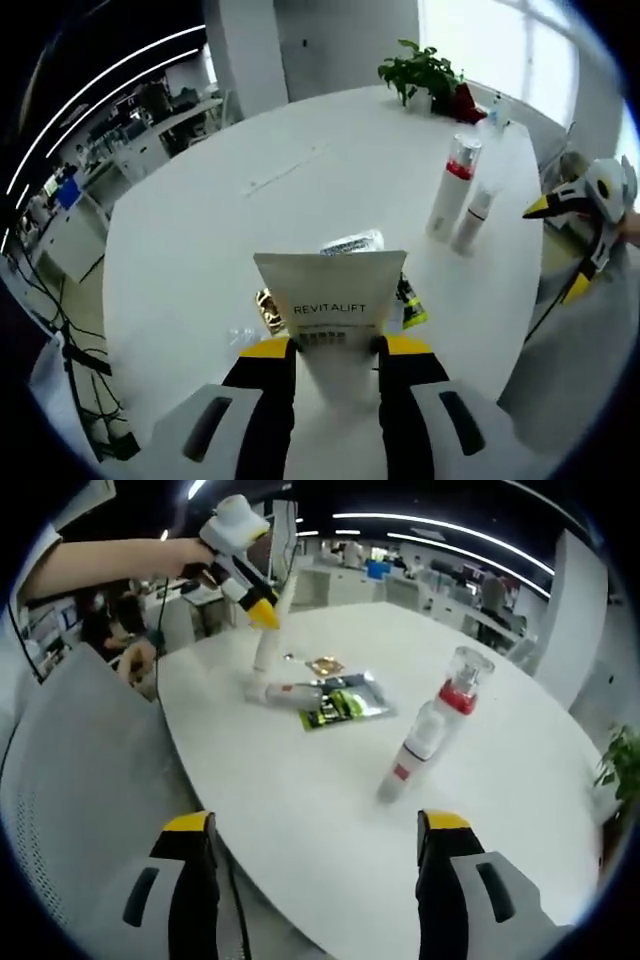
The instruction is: Arrange the skincare products in the storage area until every visible bottle or jar stands upright without overlapping.
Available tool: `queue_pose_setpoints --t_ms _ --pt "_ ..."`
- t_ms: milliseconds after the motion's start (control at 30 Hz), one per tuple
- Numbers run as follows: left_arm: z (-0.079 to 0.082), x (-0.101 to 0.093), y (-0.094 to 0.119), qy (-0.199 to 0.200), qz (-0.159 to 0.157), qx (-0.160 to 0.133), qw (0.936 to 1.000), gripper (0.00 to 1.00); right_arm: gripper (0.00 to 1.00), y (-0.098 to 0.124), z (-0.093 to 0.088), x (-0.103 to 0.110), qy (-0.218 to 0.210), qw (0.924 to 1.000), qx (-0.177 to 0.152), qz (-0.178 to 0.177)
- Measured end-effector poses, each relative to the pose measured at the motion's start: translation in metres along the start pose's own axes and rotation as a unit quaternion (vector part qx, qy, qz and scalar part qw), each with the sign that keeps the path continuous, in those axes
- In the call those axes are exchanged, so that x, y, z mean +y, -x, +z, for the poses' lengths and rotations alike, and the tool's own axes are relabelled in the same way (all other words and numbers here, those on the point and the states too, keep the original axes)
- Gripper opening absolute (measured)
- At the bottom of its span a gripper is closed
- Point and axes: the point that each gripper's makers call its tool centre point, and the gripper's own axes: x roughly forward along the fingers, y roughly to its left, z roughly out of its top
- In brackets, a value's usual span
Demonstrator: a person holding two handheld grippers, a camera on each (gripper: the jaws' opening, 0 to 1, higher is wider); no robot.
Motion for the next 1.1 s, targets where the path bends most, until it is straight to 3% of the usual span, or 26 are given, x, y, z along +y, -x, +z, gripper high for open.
queue_pose_setpoints --t_ms 233,400,533,667,767,1100 --pt "0.030 -0.025 0.020 0.009 0.003 -0.040 0.9991 0.35 0.81 0.001 0.010 0.007 0.013 0.9997 -0.016 0.009" --pt "0.043 -0.031 0.027 0.034 -0.010 -0.071 0.9968 0.35 0.79 0.000 0.024 0.011 0.020 0.9989 -0.039 0.019" --pt "0.055 -0.045 0.043 0.065 -0.023 -0.099 0.9927 0.35 0.76 0.002 0.053 0.014 0.024 0.9962 -0.082 0.019" --pt "0.068 -0.067 0.056 0.089 -0.028 -0.121 0.9883 0.35 0.69 0.006 0.100 0.014 0.020 0.9872 -0.158 0.013" --pt "0.076 -0.081 0.063 0.093 -0.033 -0.134 0.9861 0.35 0.64 0.003 0.131 0.021 0.029 0.9804 -0.194 0.019" --pt "0.100 -0.119 0.076 0.095 -0.053 -0.168 0.9798 0.35 0.58 -0.013 0.173 0.035 0.046 0.9732 -0.225 0.017"
